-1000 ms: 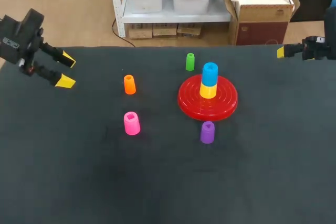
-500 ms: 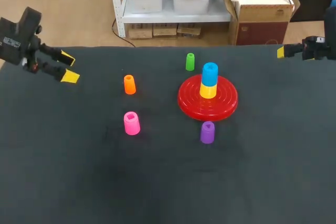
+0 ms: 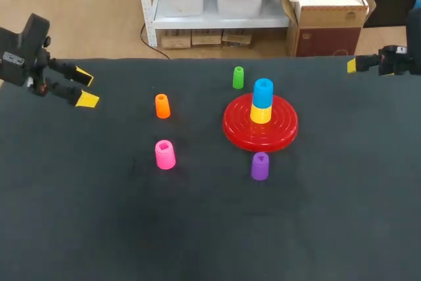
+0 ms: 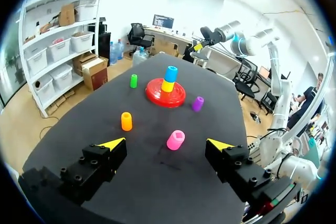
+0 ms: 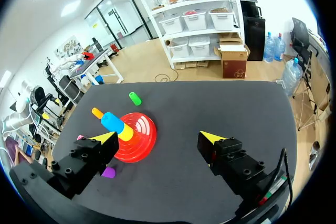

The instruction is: Pick up and stack the cylinders on the red base in this order: pink,purple,orange,green

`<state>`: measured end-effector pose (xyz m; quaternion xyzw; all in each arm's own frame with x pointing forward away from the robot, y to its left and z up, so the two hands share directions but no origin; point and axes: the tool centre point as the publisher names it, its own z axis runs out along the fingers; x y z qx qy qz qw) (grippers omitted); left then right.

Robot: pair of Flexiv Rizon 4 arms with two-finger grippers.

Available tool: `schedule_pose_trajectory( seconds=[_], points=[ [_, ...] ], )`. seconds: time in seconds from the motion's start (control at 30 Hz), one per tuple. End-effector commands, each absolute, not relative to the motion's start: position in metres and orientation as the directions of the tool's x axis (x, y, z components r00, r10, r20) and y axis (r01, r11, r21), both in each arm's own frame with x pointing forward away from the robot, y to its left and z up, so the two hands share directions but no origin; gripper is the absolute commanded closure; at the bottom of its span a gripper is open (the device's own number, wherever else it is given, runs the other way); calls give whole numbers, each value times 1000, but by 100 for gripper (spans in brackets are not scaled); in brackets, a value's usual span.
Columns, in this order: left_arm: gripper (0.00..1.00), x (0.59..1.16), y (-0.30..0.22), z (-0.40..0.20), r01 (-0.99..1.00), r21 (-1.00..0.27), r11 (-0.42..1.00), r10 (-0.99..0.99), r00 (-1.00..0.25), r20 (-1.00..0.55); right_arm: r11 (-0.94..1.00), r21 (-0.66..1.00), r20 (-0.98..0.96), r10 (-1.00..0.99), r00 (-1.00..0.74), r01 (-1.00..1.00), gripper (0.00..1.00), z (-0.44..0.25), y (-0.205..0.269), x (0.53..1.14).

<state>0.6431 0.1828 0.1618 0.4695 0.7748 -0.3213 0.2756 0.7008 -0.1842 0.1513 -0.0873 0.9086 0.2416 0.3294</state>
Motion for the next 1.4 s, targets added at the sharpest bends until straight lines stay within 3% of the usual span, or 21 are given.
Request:
schedule_pose_trajectory(
  seconds=[0.03, 0.3, 0.57, 0.8, 0.93, 1.1, 1.4],
  points=[
    [0, 643, 183, 161, 905, -238, 353, 549, -406, -731, 866, 383, -642, 0, -767, -321, 0, 150, -185, 701],
    [0, 643, 183, 161, 905, -238, 353, 549, -406, -731, 845, 410, -633, -8, -774, -344, 0, 153, -173, 713],
    [0, 643, 183, 161, 905, -238, 353, 549, -406, -731, 724, 337, -522, -388, -760, -602, 0, 170, -37, 791],
    [0, 643, 183, 161, 905, -238, 353, 549, -406, -731, 528, 305, -388, -691, -609, -793, 0, 165, 89, 823],
    [0, 643, 183, 161, 905, -238, 353, 549, -406, -731, 404, 270, -328, -815, -478, -874, 0, 156, 138, 820],
    [0, 643, 183, 161, 905, -238, 353, 549, -406, -731, 239, 212, -259, -921, -291, -948, 0, 142, 171, 792],
    [0, 643, 183, 161, 905, -238, 353, 549, -406, -731, 19, 140, -95, -995, -33, -990, 0, 103, 182, 749]
  ],
)
